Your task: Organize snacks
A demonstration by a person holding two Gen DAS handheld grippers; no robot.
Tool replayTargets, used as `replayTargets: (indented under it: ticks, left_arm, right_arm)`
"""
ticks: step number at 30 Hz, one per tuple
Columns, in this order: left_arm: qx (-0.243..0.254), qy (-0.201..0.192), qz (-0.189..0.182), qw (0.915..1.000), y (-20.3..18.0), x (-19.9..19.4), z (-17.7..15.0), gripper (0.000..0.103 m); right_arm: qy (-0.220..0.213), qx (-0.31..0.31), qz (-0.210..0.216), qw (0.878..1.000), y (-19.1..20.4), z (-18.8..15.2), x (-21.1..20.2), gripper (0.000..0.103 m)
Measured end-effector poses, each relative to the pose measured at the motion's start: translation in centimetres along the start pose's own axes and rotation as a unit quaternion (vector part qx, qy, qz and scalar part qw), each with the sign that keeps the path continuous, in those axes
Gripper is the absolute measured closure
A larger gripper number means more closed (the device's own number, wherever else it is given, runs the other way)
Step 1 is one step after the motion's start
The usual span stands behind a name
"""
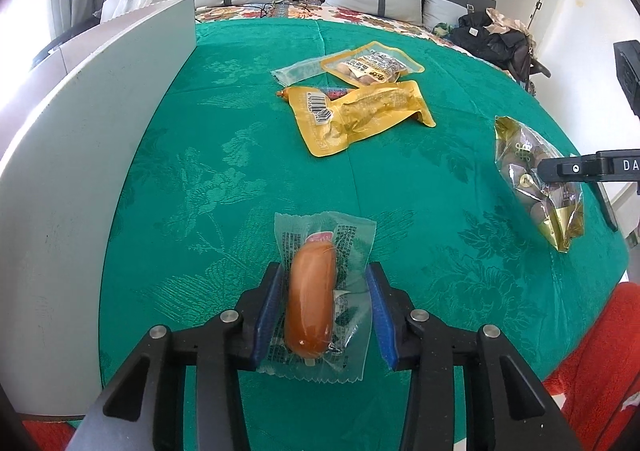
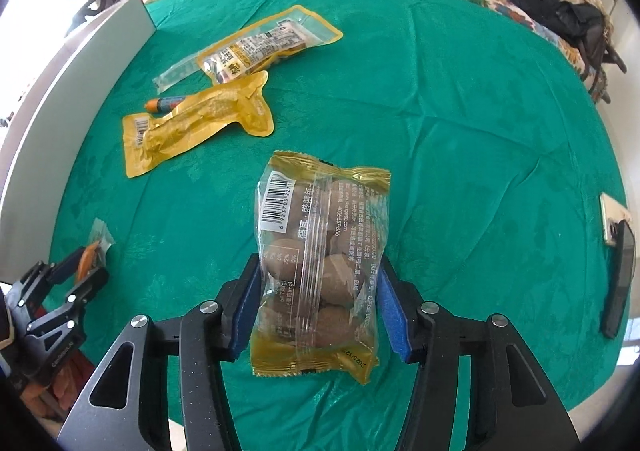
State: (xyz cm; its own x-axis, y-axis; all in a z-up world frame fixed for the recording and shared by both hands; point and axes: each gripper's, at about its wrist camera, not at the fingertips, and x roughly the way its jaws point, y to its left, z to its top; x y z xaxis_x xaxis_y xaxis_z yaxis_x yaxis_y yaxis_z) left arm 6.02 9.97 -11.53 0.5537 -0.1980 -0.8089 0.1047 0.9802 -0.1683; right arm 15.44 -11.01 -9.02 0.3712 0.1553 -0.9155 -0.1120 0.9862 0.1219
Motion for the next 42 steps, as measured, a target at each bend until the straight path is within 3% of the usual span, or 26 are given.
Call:
replayTargets:
  ticks: [5, 9, 12, 15, 21, 24, 27, 32, 37, 42]
  left_arm:
    - [-0.054, -0.029, -0.047, 0.997, 1.0, -3.5, 1.4, 0.062]
    - [-0.114, -0.087, -0.061, 0.9878, 4.6, -9.0, 3.9, 0.062]
    - [-0.15, -0.13, -0.026, 0.9798, 9.0, -13.1, 5.5, 0.061]
    - [-0.183, -0.142, 0.037, 0.972, 14.3, -15.3, 6.0, 0.061]
    - [-0.225, -0.084, 0.17, 0.9556, 23.1, -14.2, 3.3, 0.054]
    - [-0.236, -0.06, 0.196, 0.9499, 24.7, -13.4, 1.4, 0.046]
    - [-0.24, -0.07, 0.201, 0.947, 24.7, -13.7, 0.0, 0.03]
    - [-0.215, -0.09, 0.196, 0.9524, 22.1, -14.2, 1.1, 0.023]
    - [-0.151, -0.117, 0.178, 0.9653, 17.3, -14.1, 3.6, 0.019]
    - [-0.106, -0.12, 0.164, 0.9734, 14.0, -12.4, 4.9, 0.019]
  right_arm:
    - [-0.023, 0.043, 0.09, 0.995, 0.9, 0.4, -2.9, 0.046]
    - [-0.053, 0.019, 0.148, 0.987, 6.3, 2.9, -5.5, 0.046]
    - [-0.075, -0.022, 0.2, 0.977, 12.9, 5.3, -7.5, 0.046]
    - [-0.086, -0.077, 0.243, 0.963, 20.2, 6.9, -8.9, 0.046]
    - [-0.083, -0.154, 0.279, 0.944, 32.2, 7.3, -7.5, 0.045]
    - [-0.058, -0.153, 0.297, 0.941, 34.7, 6.4, -5.2, 0.04]
    - [-0.049, -0.138, 0.302, 0.942, 34.5, 5.7, -3.9, 0.04]
    - [-0.081, -0.15, 0.274, 0.947, 29.9, 4.7, -4.5, 0.038]
    - [-0.127, -0.173, 0.155, 0.965, 21.3, 2.2, -2.5, 0.033]
    - [-0.117, -0.141, 0.016, 0.983, 9.5, -1.5, 1.5, 0.033]
